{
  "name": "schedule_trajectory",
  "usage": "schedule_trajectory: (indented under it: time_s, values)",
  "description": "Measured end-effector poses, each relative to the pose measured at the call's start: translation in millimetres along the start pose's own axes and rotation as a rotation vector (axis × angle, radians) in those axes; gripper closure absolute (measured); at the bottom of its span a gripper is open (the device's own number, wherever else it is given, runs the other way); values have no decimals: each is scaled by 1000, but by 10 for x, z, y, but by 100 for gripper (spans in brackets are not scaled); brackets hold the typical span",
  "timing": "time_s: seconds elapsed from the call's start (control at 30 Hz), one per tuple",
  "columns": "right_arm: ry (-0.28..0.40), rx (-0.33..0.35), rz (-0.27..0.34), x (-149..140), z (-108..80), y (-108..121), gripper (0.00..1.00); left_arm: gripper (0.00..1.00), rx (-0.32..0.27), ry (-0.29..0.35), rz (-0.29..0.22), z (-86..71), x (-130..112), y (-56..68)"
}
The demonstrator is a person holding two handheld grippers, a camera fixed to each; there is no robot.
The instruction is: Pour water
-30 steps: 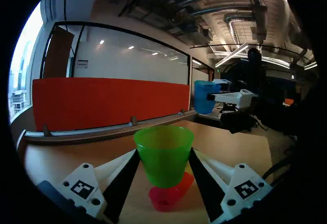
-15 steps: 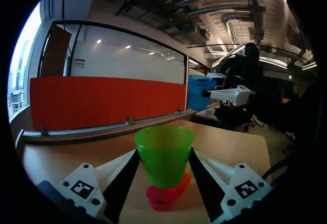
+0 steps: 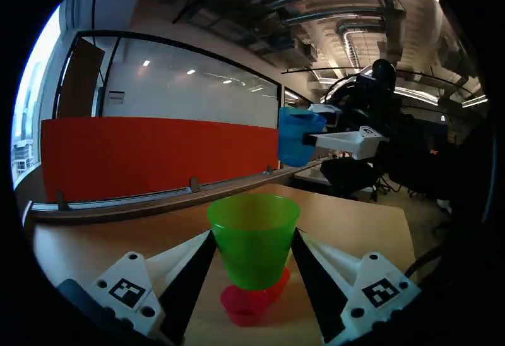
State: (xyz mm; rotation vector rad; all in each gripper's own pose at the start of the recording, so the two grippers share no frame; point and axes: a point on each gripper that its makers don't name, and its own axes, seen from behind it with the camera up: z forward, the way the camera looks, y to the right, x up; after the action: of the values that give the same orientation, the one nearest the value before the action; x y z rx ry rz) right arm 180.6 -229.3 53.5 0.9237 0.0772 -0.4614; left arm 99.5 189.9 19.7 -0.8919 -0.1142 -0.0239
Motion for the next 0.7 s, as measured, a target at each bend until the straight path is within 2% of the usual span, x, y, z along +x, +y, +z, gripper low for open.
schedule_trajectory:
  time_s: [0.37,0.7]
  values:
    - [16,28,-64,119,102,-69,11,18,-19,0,2,-2,-39,55]
    - [26,43,-105,203,201,-88,11,18,-43,-5,4,8,-96,169]
